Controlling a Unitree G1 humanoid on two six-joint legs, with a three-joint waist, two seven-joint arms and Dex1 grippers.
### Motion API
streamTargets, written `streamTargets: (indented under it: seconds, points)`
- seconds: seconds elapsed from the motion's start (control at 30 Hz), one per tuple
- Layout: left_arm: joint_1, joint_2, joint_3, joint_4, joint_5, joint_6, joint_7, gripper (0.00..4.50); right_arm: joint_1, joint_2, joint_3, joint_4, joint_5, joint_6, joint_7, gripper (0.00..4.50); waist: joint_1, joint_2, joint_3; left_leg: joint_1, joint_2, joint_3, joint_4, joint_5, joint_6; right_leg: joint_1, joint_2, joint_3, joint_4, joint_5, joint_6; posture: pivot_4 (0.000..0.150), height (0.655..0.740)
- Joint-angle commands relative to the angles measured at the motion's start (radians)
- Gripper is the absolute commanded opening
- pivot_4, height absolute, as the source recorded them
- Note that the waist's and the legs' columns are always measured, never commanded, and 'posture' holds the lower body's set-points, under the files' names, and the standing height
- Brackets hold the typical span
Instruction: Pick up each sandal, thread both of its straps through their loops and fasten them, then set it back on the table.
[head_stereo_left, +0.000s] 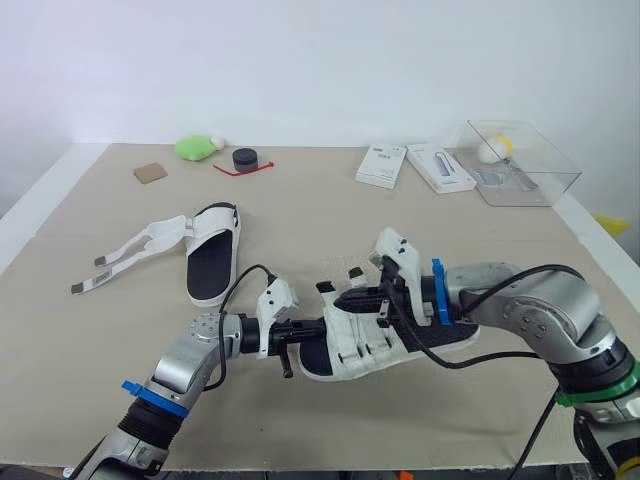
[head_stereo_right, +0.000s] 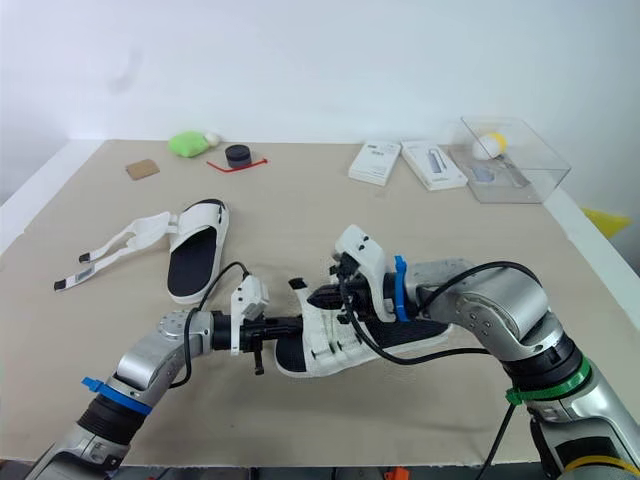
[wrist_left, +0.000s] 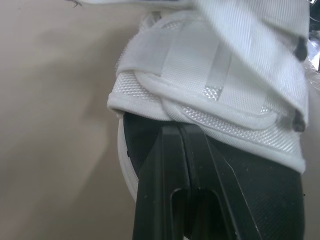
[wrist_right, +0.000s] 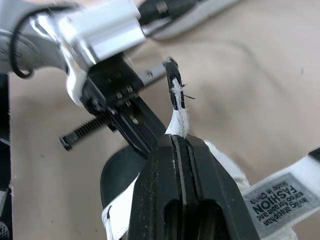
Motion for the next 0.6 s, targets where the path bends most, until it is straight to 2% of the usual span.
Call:
streamTargets:
  seconds: [0.03, 0.6]
  points:
    - [0.041, 0.018, -0.04, 0.075, 0.063, 0.043, 0.021, 0.0, -0.031, 0.024, -0.055, -0.004, -0.042, 0.033, -0.033, 0.09, 0.0, 0.001, -0.001, 0.0, 0.0, 0.0, 0.0, 0.0, 0.0, 0.0, 0.0, 0.0, 0.0, 0.0, 0.0, 0.15, 0.74]
    - [0.047, 0.015, -0.046, 0.071, 0.061, 0.043, 0.025, 0.0, -0.026, 0.113, -0.111, 0.0, -0.141, 0.181, -0.114, 0.09, -0.006, 0.0, -0.002, 0.0, 0.0, 0.0, 0.0, 0.0, 0.0, -0.001, 0.0, 0.0, 0.0, 0.0, 0.0, 0.15, 0.74]
